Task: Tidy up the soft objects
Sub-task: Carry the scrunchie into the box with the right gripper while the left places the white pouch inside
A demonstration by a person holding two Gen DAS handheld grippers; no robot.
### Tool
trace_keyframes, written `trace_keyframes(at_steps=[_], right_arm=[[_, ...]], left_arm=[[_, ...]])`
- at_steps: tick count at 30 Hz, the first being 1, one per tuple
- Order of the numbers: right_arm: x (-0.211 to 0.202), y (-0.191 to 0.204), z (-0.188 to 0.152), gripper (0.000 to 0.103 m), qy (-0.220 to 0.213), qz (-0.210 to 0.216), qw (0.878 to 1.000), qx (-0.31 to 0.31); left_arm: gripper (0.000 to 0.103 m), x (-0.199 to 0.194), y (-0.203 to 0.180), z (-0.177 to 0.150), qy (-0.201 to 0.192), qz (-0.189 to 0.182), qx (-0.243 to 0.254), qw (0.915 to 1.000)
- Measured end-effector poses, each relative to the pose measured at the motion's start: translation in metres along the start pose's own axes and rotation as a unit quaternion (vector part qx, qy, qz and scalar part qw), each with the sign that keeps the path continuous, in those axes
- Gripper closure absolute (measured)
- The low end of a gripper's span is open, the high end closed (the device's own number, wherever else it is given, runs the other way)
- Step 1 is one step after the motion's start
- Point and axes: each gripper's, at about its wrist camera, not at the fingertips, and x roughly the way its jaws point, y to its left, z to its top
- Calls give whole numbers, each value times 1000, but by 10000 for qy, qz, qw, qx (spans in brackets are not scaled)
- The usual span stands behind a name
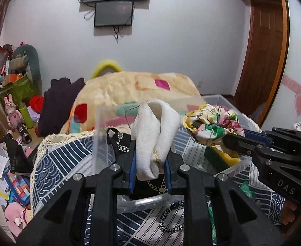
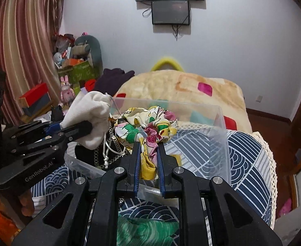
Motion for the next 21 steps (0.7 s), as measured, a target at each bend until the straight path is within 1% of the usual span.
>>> trace_keyframes(at_steps=[4,7,8,10,11,12,13,15,17,18,21], right_arm=[[4,-1,-2,89,123,9,9999,-25],[6,-2,-2,89,235,62,9997,10],[7,-2,-2,87,260,78,9996,21],[6,-2,-2,87,259,99,9996,21],[6,-2,-2,87,258,66,9996,7],[6,-1,-3,87,270,39,9996,-8],[7,-1,-2,85,283,36,9996,-25],[7,1,-2,77,328,64,9994,-34],[6,1,-2,72,335,82,9994,-29],[5,2,-3,72,326,84,9994,-30],[-2,1,-3,72,238,67,9997,-35]], left_arm=[[81,9,-4,-3,162,-24,65,9998],[81,10,-6,-5,204,-40,134,9997],[80,10,-6,-5,213,-45,152,9996],[78,10,-7,-6,245,-63,169,9995],[76,10,-7,-6,272,-80,166,9995],[70,12,-6,-5,304,-97,157,9994],[68,11,-5,-5,317,-117,139,9993],[58,11,-4,-4,320,-122,102,9994],[52,7,-3,-4,287,-160,57,9994],[50,5,-2,-4,256,-166,47,9995],[47,-5,-1,-3,151,-133,70,9998]])
